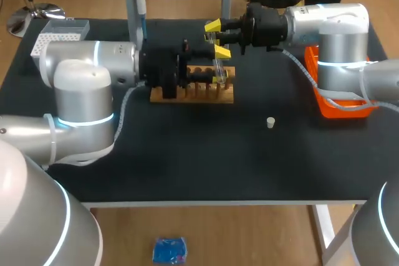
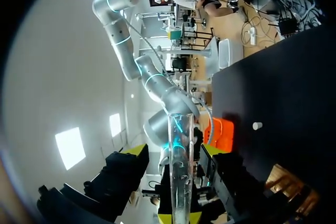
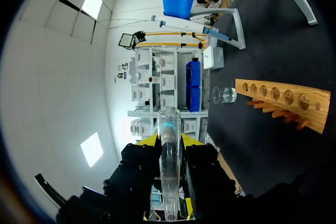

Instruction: Invert the test tube, pick up the pipette, mount the tip to pipette, aspirate from beaker and dispense into the tube, eject the tip, return the pipette, and cap with the stopper.

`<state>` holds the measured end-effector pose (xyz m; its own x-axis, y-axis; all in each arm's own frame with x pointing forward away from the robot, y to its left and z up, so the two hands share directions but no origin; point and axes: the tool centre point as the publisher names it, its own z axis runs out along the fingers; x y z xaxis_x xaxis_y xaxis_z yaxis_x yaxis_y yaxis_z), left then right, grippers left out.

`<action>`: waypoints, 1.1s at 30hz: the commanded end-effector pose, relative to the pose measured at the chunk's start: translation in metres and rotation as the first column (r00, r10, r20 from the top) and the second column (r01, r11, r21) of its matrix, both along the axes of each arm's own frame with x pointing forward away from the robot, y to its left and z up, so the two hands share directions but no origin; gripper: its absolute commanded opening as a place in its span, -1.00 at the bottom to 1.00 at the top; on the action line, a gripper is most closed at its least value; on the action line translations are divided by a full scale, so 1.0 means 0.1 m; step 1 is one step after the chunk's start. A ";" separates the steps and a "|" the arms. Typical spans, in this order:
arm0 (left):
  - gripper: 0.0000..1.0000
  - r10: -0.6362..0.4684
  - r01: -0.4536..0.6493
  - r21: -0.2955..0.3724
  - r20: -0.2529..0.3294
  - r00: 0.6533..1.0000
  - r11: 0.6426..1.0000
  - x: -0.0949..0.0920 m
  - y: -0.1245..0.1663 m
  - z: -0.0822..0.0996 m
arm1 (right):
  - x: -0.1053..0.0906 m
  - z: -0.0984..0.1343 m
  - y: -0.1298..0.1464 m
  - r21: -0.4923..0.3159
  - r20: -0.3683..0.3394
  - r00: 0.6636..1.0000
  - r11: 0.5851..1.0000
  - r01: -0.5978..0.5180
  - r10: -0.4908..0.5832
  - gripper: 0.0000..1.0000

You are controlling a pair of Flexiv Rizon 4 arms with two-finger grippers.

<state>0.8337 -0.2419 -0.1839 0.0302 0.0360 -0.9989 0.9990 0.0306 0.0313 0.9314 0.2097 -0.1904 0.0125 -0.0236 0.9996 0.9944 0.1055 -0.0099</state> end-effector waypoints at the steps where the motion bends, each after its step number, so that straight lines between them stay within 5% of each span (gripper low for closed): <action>1: -0.01 -0.008 0.008 -0.003 0.003 1.000 1.000 0.02 0.00 -0.01 | 0.00 0.01 -0.01 -0.004 0.000 1.000 1.000 0.000 0.000 -1.00; 10: -0.23 -0.013 0.013 0.009 0.002 1.000 1.000 0.02 0.00 -0.01 | 0.00 0.01 -0.01 -0.004 0.000 1.000 1.000 0.000 0.000 -1.00; 13: -0.50 -0.015 0.015 0.019 -0.001 1.000 1.000 0.01 -0.01 -0.01 | 0.00 0.01 -0.01 -0.004 0.000 1.000 1.000 0.000 0.000 -1.00; 15: -1.00 -0.016 0.016 0.022 -0.003 1.000 1.000 0.01 -0.01 -0.01 | 0.00 0.01 -0.01 -0.004 0.000 1.000 1.000 0.000 0.000 -1.00; 24: -1.00 -0.022 0.022 0.022 0.002 1.000 1.000 0.01 -0.03 -0.01 | 0.00 0.01 -0.01 -0.004 0.000 1.000 1.000 0.000 0.000 -1.00; 25: -1.00 -0.022 0.022 0.022 0.002 1.000 1.000 0.01 -0.03 -0.01 | 0.00 0.01 -0.01 -0.004 0.000 1.000 1.000 0.000 0.000 -0.15; 26: -1.00 -0.022 0.022 0.022 0.002 1.000 1.000 0.01 -0.03 -0.01 | 0.00 0.01 -0.01 -0.004 0.000 1.000 1.000 0.000 0.000 1.00; 33: -1.00 -0.022 0.022 0.022 0.002 1.000 1.000 0.01 -0.03 -0.01 | 0.00 0.01 -0.01 -0.004 0.000 1.000 1.000 0.000 0.000 1.00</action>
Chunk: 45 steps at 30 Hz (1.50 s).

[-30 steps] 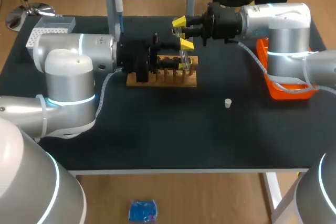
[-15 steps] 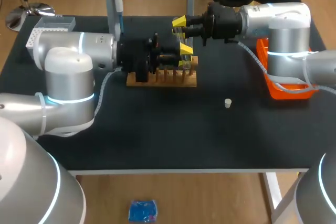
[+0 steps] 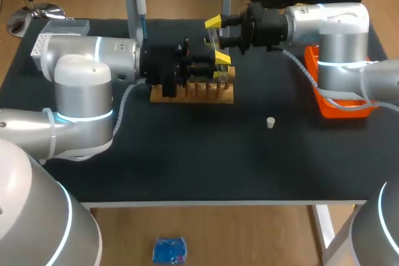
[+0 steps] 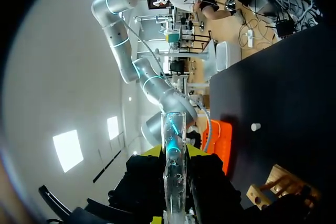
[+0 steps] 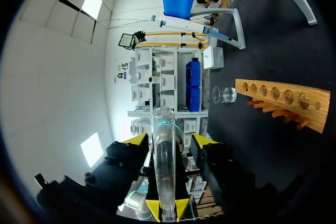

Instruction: Invert the test tube, pick up the pipette, mount the tip to pipette, aspirate from beaker and dispense into the tube, eject the tip, return the pipette, and cap with the stopper.

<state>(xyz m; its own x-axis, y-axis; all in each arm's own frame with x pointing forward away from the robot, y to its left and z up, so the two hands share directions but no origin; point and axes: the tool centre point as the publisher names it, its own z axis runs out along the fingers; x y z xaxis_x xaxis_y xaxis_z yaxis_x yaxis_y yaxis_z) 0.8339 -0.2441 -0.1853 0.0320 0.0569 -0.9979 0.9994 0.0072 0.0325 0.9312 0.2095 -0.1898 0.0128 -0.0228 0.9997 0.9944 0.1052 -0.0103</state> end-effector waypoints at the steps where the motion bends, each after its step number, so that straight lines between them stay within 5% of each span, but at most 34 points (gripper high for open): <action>1: -1.00 0.001 -0.001 0.000 0.001 1.000 1.000 0.00 -0.01 0.00 | 0.00 0.00 0.00 -0.003 0.001 1.000 1.000 -0.001 0.001 1.00; 14: -1.00 0.001 -0.001 0.000 0.001 1.000 1.000 0.00 -0.01 0.00 | 0.00 0.00 0.00 -0.003 0.001 1.000 1.000 -0.001 0.001 1.00; 19: -1.00 0.001 -0.001 0.000 0.001 1.000 1.000 0.00 -0.01 0.00 | 0.01 0.11 -0.20 0.039 0.148 0.988 0.998 0.046 -0.051 1.00; 24: -1.00 0.001 -0.001 0.000 0.001 1.000 1.000 0.00 -0.01 0.00 | 0.01 0.19 -0.55 0.078 0.378 0.920 0.994 0.078 -0.102 1.00; 27: -1.00 0.001 -0.001 0.000 0.001 1.000 1.000 0.00 -0.01 0.00 | -0.01 0.20 -0.73 0.086 0.539 0.837 0.994 0.064 -0.101 1.00; 34: -1.00 0.001 -0.001 0.000 0.001 1.000 1.000 0.00 -0.01 0.00 | -0.01 0.03 -1.04 0.014 0.849 0.528 1.000 0.005 -0.015 1.00; 38: -1.00 0.001 -0.001 0.000 0.001 1.000 1.000 0.00 -0.01 0.00 | -0.02 -0.13 -1.14 -0.027 0.923 0.384 1.000 -0.012 0.029 1.00; 40: -1.00 0.001 -0.001 0.000 0.001 1.000 1.000 0.00 -0.01 0.00 | -0.03 -0.21 -1.16 -0.046 0.959 0.281 0.999 -0.002 0.045 1.00; 45: -1.00 0.001 -0.001 0.000 0.001 1.000 1.000 0.00 -0.01 0.00 | 0.00 -0.40 -1.14 -0.094 0.989 0.119 0.996 0.003 0.093 1.00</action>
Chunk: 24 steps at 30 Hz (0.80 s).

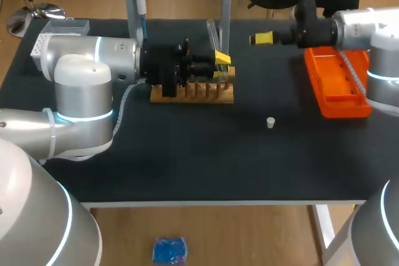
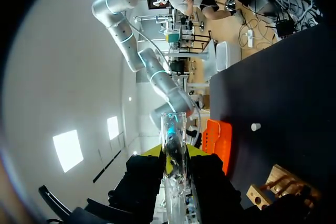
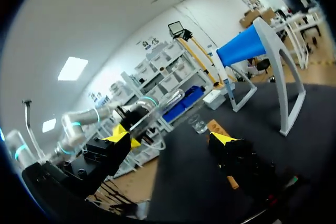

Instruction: Invert the test tube, pick up the pipette, mount the tip to pipette, aspirate from beaker and dispense into the tube, eject the tip, return the pipette, and cap with the stopper.

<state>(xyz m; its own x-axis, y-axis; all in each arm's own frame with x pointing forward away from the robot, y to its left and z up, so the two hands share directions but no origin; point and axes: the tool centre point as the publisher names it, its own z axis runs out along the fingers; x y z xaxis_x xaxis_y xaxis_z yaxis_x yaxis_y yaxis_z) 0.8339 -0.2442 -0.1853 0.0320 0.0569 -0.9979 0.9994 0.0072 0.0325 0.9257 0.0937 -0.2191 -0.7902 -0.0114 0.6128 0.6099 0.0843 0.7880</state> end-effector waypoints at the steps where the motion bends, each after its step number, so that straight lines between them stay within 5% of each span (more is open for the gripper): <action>1: -1.00 0.001 -0.001 0.000 0.001 1.000 1.000 0.00 -0.01 0.00 | 0.07 -0.13 0.03 -0.119 0.509 0.858 0.993 -0.007 0.067 1.00; 13: -1.00 0.001 -0.001 0.000 0.001 1.000 1.000 0.00 -0.01 0.00 | 0.19 -0.48 0.04 -0.234 0.623 0.766 0.972 -0.008 0.156 1.00; 24: -1.00 0.001 -0.001 0.000 0.001 1.000 1.000 0.00 -0.01 0.00 | 0.16 -0.58 -0.02 -0.259 0.614 0.765 0.965 -0.037 0.194 1.00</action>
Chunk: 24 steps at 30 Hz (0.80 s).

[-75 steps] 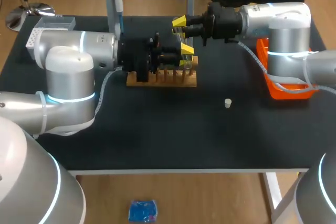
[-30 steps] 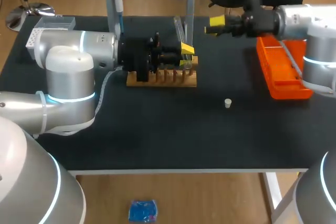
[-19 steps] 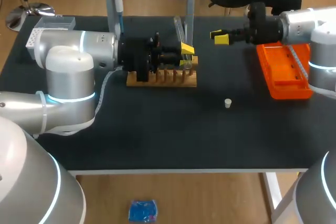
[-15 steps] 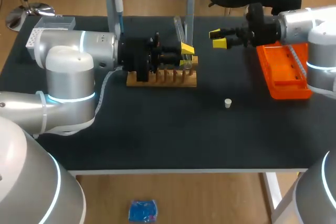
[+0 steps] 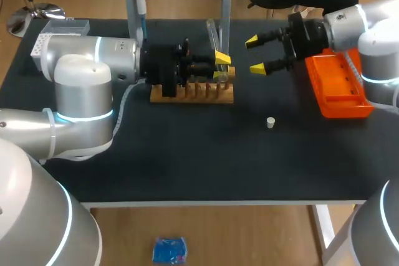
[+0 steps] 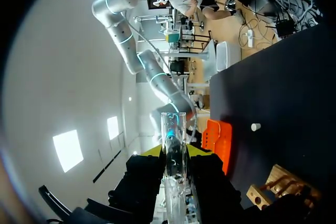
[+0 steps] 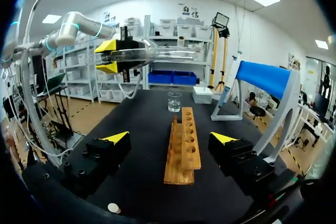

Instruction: Invert the test tube, pick up the pipette, mount the tip to pipette, aspirate from beaker and dispense into the tube, eject the tip, return the pipette, and cap with the stopper.

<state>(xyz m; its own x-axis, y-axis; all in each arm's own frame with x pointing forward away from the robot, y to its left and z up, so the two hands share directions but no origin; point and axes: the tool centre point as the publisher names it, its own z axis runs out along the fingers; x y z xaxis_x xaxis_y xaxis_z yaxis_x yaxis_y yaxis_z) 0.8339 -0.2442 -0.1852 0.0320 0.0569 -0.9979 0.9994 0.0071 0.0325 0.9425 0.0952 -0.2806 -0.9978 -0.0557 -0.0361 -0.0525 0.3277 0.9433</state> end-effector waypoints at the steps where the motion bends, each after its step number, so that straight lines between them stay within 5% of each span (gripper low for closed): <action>1: -1.00 0.001 -0.001 0.000 0.001 1.000 1.000 0.00 -0.01 0.00 | 0.00 0.03 -0.05 -0.011 -0.015 1.000 1.000 -0.001 0.001 1.00; 8: -1.00 0.001 -0.001 0.000 0.001 1.000 1.000 0.00 -0.01 0.00 | 0.00 0.00 -0.09 -0.001 -0.080 0.997 1.000 0.005 -0.005 1.00; 24: -1.00 0.001 -0.001 0.000 0.001 1.000 1.000 0.00 -0.01 0.00 | -0.01 -0.19 -0.05 -0.044 0.020 0.999 0.999 -0.027 0.028 1.00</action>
<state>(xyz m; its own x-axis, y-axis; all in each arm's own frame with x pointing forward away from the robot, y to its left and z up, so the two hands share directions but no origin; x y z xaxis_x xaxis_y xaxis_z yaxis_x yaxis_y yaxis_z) 0.8339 -0.2442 -0.1853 0.0320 0.0569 -0.9979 0.9994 0.0072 0.0325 0.9407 0.0898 -0.2983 -0.9950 -0.0857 -0.0506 -0.0789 0.3683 0.9263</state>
